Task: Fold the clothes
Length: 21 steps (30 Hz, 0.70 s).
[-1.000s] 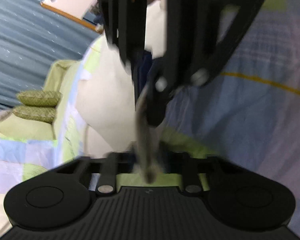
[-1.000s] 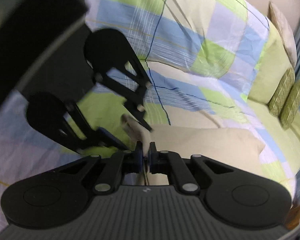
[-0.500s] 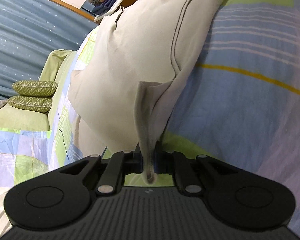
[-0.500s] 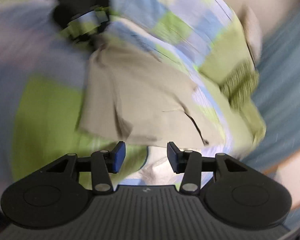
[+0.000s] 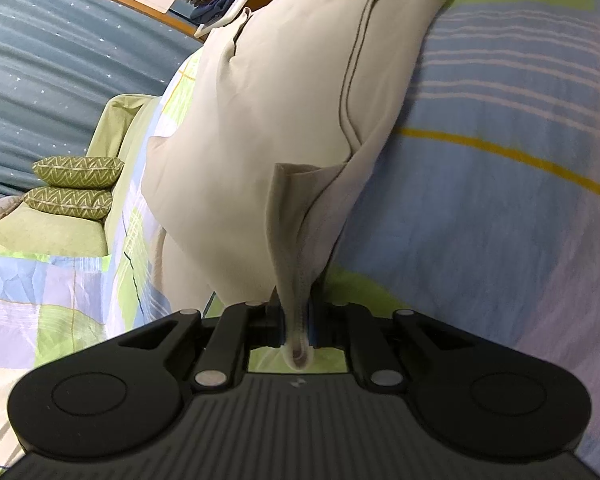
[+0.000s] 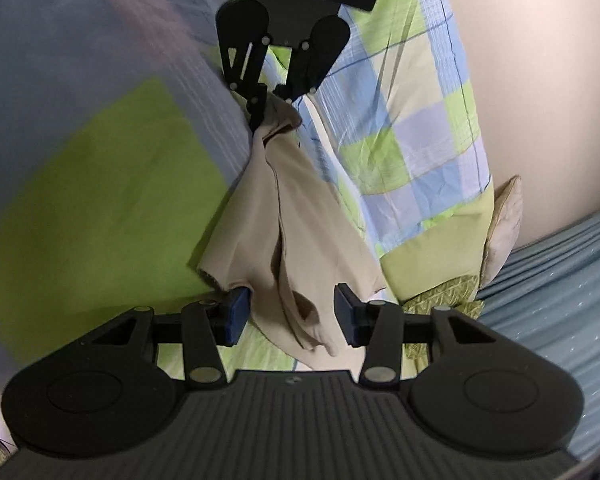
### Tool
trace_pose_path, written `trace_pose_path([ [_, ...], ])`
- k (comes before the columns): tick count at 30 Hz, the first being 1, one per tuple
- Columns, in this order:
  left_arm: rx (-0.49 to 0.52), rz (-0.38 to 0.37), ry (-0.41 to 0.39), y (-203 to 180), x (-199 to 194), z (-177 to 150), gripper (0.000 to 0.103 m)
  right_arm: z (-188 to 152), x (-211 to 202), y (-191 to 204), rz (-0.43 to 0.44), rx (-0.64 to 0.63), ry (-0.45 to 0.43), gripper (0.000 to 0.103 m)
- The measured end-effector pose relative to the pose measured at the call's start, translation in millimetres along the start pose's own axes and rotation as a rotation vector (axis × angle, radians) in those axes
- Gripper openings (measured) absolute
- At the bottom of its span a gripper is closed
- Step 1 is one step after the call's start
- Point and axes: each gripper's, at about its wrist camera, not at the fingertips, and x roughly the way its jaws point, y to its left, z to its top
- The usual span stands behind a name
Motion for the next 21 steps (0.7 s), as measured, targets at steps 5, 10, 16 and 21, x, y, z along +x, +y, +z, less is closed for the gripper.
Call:
trace_pose_path([
  [5,-0.005,-0.003,0.006,0.8,2.3,1.6,0.008,-8.8,-14.2,1.9,0.037,0.015,-0.005,0.042],
  [10,-0.014,0.001,0.008,-0.8,1.3,1.2,0.008,-0.6,-1.8,6.4,-0.002,0.059,-0.016,0.043],
  [16,-0.033,-0.062,0.006,5.7,-6.2,-0.8,0.007,-7.1,3.8,-2.1,0.108,0.167,-0.023,0.009],
  [21,-0.102,-0.162,0.016,44.2,-17.6,7.3,0.007,-16.5,3.0,-52.4,0.255,0.406,-0.019,0.002],
])
